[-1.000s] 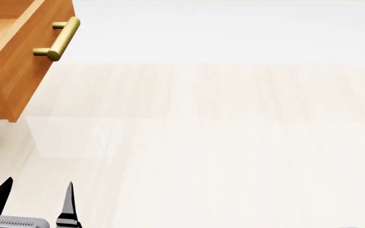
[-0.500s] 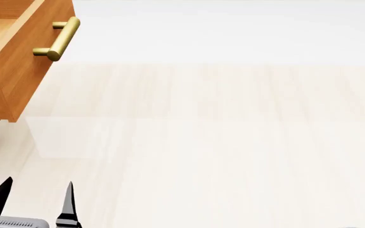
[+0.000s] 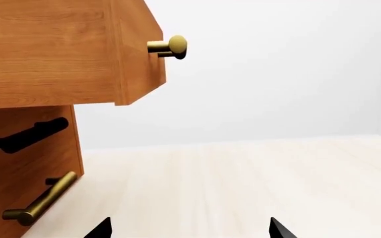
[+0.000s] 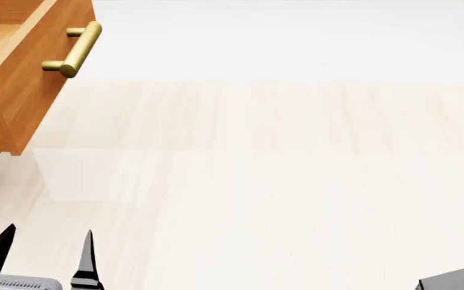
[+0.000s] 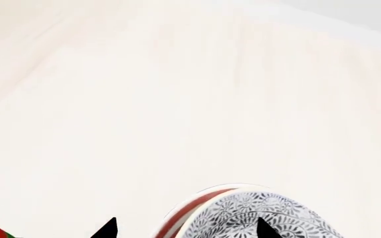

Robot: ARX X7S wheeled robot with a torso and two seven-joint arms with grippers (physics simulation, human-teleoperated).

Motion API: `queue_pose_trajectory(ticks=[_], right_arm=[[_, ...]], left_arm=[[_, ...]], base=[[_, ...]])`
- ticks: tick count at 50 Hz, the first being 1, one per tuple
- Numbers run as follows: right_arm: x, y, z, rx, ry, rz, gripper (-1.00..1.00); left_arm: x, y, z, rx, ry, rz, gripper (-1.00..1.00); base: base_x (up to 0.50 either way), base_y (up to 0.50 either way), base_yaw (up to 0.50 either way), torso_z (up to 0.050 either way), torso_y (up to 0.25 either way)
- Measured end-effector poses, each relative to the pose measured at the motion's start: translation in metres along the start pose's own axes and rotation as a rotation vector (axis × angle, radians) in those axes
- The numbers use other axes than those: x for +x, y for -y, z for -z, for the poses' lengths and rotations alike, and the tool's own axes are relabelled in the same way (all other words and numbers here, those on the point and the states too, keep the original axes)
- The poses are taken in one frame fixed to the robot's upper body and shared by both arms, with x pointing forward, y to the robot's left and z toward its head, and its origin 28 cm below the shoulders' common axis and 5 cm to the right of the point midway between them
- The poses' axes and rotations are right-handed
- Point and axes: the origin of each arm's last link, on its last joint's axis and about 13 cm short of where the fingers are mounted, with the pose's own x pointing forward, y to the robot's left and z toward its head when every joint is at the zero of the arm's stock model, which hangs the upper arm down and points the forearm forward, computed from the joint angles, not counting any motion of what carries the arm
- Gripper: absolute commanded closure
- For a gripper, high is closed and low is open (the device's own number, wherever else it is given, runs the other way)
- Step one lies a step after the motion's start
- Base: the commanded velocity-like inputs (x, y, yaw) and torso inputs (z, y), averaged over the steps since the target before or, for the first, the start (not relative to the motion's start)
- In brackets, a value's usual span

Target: Put the bowl on the plate.

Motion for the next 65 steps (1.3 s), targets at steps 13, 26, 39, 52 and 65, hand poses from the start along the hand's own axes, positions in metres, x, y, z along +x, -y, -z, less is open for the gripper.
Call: queue_pose_trajectory(ticks=[13, 26, 39, 52, 65], right_arm=[[-0.003, 0.0, -0.01, -0.016, 0.069, 0.023, -1.0], [-0.004, -0.003, -0.021, -0.048, 0.14, 0.045, -1.0], [-0.006, -0.006, -0.03, -0.076, 0.209, 0.059, -1.0], [-0.009, -0.008, -0.037, -0.1, 0.287, 0.068, -1.0], [-0.012, -0.009, -0.043, -0.122, 0.353, 0.08, -1.0]], left_arm=[[-0.001, 0.0, 0.0, -0.001, 0.002, 0.001, -1.0], [-0.001, 0.0, 0.0, -0.002, 0.003, -0.001, -1.0], [-0.001, 0.0, 0.0, -0.001, 0.005, -0.001, -1.0], [-0.001, 0.0, 0.0, 0.0, 0.006, -0.002, -1.0], [-0.001, -0.001, 0.0, 0.0, 0.005, -0.003, -1.0]], base=[[0.0, 0.0, 0.0, 0.0, 0.0], [0.0, 0.0, 0.0, 0.0, 0.0], [0.0, 0.0, 0.0, 0.0, 0.0], [0.0, 0.0, 0.0, 0.0, 0.0], [0.0, 0.0, 0.0, 0.0, 0.0]])
